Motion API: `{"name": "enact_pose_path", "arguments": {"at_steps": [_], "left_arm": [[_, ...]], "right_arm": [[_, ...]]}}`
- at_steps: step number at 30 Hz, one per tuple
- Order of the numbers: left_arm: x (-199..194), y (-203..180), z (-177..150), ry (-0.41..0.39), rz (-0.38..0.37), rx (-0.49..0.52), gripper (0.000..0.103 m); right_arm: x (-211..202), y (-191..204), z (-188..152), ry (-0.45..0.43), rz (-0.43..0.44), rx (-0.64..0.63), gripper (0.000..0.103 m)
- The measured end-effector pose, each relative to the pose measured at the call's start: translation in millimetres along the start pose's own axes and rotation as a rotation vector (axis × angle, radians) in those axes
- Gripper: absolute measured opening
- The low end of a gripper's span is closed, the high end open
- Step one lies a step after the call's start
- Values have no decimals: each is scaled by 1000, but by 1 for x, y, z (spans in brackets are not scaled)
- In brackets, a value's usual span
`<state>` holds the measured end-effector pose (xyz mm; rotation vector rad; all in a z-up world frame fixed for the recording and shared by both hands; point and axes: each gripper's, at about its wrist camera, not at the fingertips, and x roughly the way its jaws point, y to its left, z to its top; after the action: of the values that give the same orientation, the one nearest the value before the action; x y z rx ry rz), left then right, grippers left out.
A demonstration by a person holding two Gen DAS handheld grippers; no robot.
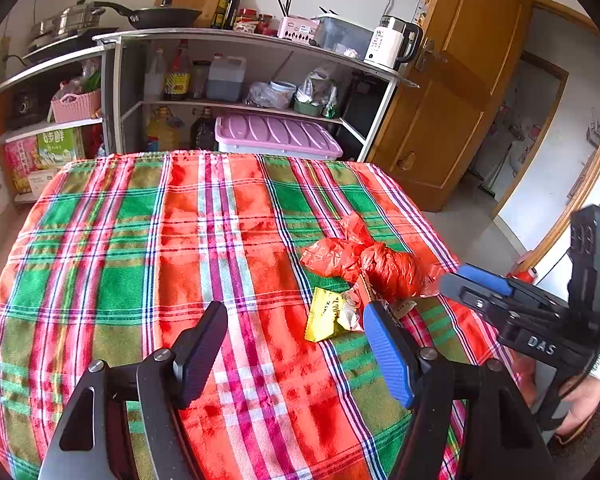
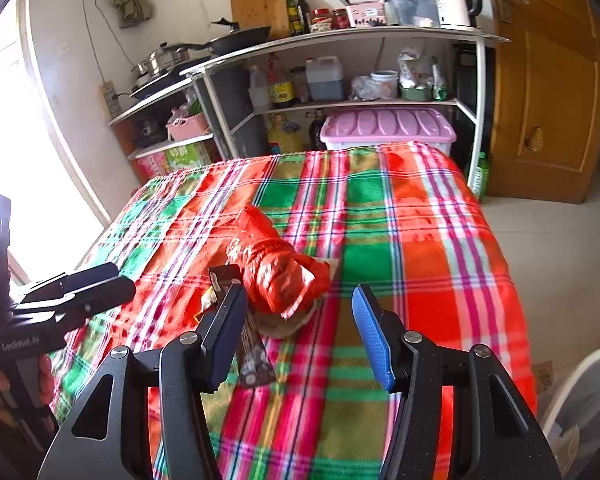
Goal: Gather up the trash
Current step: 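Close the right tool on the red plastic bag and lift it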
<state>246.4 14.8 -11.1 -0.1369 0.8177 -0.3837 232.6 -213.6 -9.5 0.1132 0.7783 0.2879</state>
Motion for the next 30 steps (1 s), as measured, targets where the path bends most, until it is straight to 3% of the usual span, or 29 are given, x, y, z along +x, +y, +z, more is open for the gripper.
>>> {"name": "enact_pose_path", "arguments": {"at_steps": [10,16,23,30], "left_arm": [[10,2,-2,25,-11,-1,70],[12,1,-3,35,-18,5,70],[13,-1,-4,41,-19,5,70],[18,-1,-6,55,-22,3,70]], "right_arm": [[31,12,19,26,60,-89,56],[52,21,18,94,19,-161,56],[60,19,17,134,-4,-153,56],[53,11,16,109,9,-88,52]]}}
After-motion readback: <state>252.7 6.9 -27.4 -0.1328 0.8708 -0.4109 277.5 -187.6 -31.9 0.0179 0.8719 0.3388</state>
